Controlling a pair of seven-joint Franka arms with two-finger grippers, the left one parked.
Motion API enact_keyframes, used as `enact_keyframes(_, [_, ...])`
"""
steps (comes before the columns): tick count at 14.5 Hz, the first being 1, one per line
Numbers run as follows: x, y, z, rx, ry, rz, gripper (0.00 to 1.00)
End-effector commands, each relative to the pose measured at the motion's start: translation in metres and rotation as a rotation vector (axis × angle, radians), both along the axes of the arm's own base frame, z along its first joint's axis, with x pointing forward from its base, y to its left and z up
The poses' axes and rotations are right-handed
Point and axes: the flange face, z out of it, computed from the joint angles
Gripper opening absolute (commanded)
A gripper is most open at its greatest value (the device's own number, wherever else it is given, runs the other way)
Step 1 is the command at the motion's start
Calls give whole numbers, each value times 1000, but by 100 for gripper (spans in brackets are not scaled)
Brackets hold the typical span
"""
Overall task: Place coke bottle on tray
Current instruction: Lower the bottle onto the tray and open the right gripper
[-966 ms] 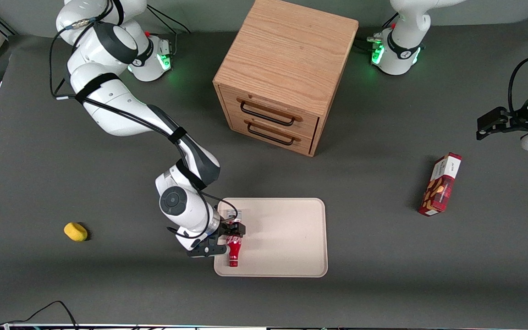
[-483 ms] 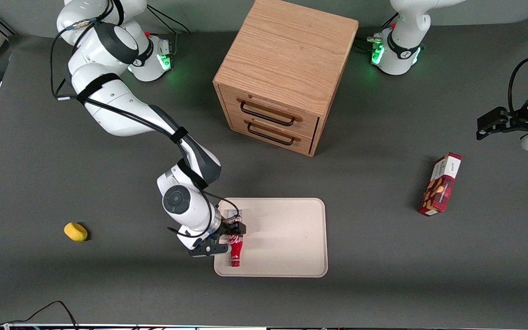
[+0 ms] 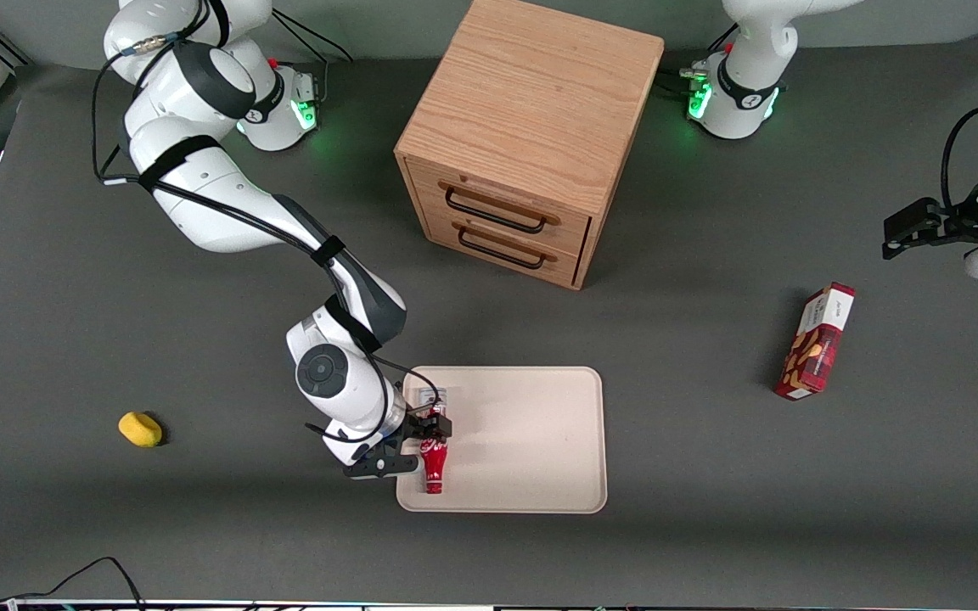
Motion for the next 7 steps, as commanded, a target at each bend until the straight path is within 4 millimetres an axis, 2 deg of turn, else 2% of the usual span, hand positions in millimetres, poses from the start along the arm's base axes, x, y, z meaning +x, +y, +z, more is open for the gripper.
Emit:
enact_keyframes(1, [2, 0, 17, -16, -21, -20, 100])
enact_keyframes(3, [0, -2, 24, -46, 18, -19, 100])
enact_keyframes(4, [0, -2, 42, -51, 18, -18, 100])
enact_keyframes(6, [-7, -3, 99, -98, 40, -13, 100])
enact_keyframes(7, [-11, -12, 133, -139, 62, -20, 100])
